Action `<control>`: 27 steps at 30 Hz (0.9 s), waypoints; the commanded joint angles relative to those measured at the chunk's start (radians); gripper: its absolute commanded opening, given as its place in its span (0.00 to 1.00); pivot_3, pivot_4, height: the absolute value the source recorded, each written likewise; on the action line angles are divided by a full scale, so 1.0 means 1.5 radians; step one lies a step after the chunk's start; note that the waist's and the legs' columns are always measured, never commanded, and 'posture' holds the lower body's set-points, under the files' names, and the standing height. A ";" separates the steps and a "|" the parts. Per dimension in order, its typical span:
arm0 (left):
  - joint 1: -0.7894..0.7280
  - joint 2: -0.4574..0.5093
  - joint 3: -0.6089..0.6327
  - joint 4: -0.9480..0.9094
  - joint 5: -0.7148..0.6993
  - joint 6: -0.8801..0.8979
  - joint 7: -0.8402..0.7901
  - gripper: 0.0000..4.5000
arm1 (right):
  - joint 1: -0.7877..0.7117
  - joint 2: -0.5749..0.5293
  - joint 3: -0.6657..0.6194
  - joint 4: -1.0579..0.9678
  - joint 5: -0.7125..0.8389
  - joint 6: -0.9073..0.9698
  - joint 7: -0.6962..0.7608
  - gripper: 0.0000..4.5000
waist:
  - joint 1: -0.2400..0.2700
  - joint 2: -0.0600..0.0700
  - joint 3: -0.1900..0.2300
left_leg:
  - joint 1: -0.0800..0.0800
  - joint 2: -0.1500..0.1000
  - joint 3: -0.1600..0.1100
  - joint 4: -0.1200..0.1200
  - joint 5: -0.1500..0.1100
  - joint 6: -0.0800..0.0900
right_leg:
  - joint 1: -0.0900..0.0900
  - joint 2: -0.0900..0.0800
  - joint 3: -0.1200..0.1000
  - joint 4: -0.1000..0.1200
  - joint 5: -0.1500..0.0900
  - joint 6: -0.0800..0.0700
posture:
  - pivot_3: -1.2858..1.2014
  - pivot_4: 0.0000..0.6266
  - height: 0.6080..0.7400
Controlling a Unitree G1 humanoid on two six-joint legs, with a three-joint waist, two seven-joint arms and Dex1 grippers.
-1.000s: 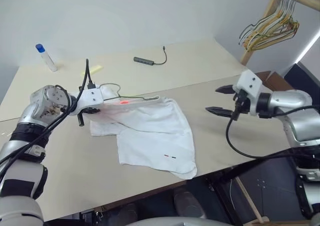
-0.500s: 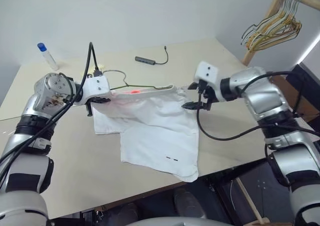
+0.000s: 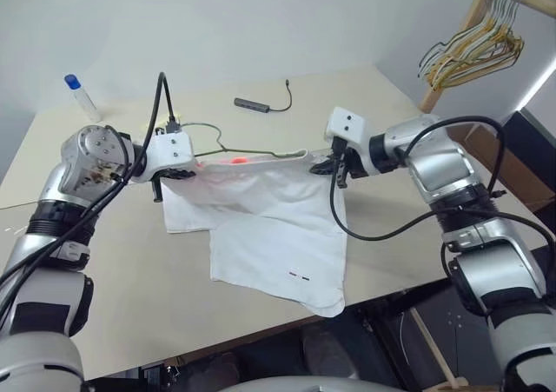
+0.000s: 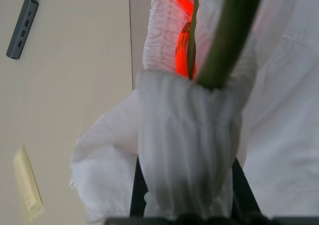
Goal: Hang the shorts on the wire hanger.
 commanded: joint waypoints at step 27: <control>-0.001 -0.011 -0.031 0.063 0.081 -0.056 0.052 0.00 | 0.046 -0.086 -0.089 -0.146 0.098 0.058 0.017 0.01 | -0.016 0.000 0.000 | 0.000 0.000 0.000 0.000 0.000 0.000 | 0.000 -0.001 0.000 0.000 0.000 0.000 | 0.42 0.00 1.00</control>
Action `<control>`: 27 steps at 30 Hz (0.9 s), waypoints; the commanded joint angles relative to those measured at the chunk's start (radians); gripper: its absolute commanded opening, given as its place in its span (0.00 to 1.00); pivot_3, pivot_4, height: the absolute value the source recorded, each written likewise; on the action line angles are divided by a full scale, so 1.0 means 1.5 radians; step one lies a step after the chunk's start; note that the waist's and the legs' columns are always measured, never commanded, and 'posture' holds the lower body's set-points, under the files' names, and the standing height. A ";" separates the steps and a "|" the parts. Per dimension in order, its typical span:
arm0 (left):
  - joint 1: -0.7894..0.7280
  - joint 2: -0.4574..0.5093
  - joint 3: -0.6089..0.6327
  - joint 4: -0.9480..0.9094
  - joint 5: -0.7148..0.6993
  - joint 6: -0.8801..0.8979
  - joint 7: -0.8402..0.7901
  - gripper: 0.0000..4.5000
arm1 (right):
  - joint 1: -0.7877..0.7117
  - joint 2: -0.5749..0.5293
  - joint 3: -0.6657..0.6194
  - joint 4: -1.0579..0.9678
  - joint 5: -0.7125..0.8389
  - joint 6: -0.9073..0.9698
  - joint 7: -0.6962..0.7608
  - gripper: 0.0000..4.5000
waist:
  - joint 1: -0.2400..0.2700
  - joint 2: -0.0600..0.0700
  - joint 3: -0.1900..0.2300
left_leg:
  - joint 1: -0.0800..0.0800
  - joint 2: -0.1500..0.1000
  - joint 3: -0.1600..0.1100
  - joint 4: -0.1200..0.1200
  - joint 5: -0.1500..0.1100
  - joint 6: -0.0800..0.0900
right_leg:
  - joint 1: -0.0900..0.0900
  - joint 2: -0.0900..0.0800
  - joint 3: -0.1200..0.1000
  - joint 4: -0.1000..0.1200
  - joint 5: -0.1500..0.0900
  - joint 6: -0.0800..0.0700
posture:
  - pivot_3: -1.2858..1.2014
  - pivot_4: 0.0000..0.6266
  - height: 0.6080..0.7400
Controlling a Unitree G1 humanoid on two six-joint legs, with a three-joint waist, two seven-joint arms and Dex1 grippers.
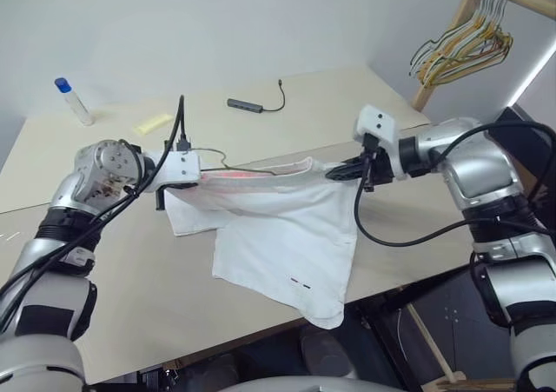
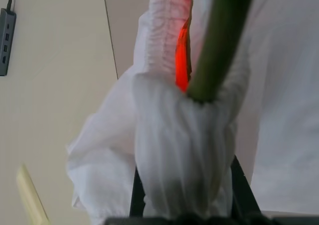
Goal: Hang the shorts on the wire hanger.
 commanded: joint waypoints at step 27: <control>-0.072 -0.073 0.042 -0.007 -0.004 0.056 0.024 0.00 | -0.185 0.122 0.142 0.162 -0.184 -0.080 -0.035 0.93 | -0.015 0.000 0.000 | -0.001 -0.001 0.000 0.000 0.000 0.000 | -0.001 -0.001 0.000 0.001 0.000 0.000 | 0.43 0.00 1.00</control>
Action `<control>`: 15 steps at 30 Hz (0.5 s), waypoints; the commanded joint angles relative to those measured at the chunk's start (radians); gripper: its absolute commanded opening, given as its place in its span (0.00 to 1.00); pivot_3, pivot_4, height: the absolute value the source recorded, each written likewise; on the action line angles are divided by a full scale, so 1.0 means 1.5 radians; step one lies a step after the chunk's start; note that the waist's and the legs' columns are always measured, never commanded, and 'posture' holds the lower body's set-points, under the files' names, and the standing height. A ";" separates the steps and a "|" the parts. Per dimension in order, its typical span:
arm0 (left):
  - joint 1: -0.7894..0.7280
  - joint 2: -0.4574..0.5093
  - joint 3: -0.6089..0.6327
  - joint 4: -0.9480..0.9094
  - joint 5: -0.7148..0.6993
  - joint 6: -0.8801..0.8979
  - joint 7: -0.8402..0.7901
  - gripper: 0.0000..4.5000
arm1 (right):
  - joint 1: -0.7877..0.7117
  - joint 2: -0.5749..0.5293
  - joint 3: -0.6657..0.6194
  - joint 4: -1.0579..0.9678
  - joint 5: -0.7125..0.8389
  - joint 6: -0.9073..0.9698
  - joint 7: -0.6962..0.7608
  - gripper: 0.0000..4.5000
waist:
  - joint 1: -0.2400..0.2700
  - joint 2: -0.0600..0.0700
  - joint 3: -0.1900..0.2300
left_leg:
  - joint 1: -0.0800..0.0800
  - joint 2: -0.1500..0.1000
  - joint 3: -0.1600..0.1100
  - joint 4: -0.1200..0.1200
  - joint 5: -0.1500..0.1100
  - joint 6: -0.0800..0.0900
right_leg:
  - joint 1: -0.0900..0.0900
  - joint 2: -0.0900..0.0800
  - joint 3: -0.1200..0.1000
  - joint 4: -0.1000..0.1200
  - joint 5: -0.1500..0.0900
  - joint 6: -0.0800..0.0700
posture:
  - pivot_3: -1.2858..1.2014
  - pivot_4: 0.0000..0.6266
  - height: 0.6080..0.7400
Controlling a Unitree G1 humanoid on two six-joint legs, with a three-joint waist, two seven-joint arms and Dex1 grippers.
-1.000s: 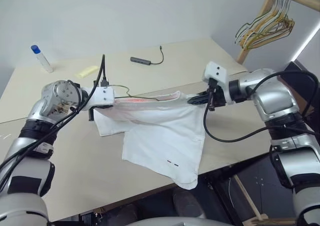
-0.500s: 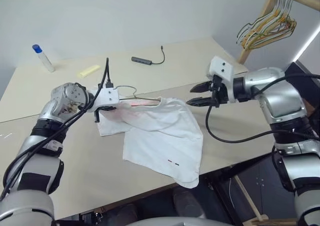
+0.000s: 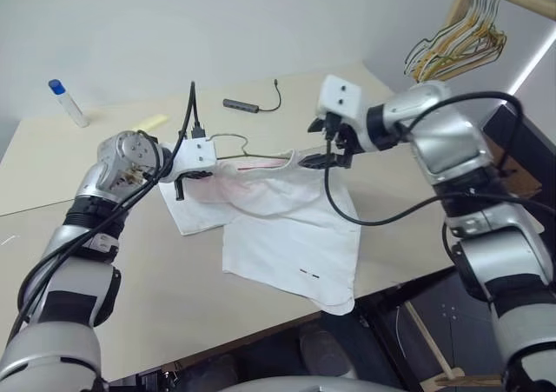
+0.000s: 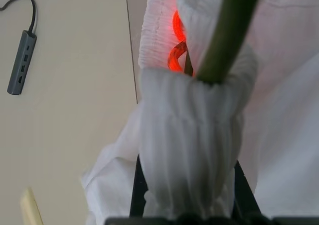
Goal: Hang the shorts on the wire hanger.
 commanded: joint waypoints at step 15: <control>0.004 0.018 0.042 -0.086 -0.036 0.020 -0.013 0.00 | -0.070 0.086 0.026 0.134 -0.078 -0.034 0.045 0.17 | -0.002 0.000 0.000 | -0.002 -0.004 0.000 0.000 0.001 -0.001 | -0.006 -0.004 0.000 0.007 0.000 0.001 | 0.44 0.00 1.00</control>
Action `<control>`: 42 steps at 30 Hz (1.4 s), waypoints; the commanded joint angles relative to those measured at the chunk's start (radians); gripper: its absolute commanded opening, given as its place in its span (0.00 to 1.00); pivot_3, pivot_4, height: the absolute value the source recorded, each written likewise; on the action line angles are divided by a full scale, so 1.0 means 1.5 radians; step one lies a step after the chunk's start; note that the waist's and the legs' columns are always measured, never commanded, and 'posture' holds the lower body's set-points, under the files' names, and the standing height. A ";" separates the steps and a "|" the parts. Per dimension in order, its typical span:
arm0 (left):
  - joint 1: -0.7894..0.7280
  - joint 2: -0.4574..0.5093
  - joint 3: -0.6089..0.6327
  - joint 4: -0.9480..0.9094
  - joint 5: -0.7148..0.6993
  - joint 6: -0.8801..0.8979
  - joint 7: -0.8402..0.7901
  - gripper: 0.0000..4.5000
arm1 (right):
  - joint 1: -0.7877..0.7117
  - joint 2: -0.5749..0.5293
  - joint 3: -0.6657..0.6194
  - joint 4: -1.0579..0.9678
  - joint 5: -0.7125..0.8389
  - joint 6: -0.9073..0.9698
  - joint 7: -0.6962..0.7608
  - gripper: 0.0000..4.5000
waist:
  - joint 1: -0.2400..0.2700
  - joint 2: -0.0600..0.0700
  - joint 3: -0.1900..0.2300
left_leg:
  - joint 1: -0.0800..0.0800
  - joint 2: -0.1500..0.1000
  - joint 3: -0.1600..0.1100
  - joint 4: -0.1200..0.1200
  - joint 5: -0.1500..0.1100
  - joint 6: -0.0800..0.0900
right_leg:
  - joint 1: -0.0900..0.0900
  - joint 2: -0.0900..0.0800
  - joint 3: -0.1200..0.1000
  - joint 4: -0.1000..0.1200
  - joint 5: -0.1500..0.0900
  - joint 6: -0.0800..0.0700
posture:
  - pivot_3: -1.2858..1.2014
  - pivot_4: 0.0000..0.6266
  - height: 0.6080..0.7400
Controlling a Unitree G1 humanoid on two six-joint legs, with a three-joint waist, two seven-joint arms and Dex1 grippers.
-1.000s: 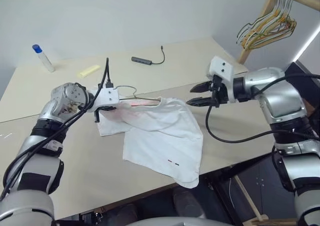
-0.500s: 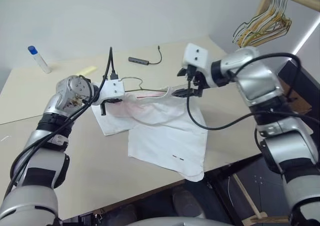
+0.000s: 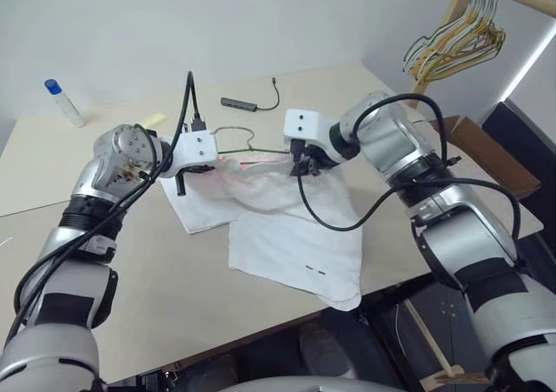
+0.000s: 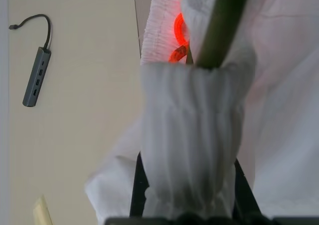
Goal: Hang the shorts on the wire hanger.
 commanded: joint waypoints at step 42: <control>0.020 -0.129 0.350 -0.388 -0.671 0.429 0.100 1.00 | 0.476 -0.189 -0.681 -0.571 0.243 0.746 -0.321 0.03 | -0.001 0.001 -0.001 | -0.002 -0.001 0.000 0.002 0.000 0.000 | 0.001 -0.004 0.000 -0.002 -0.001 0.002 | 0.39 0.00 1.00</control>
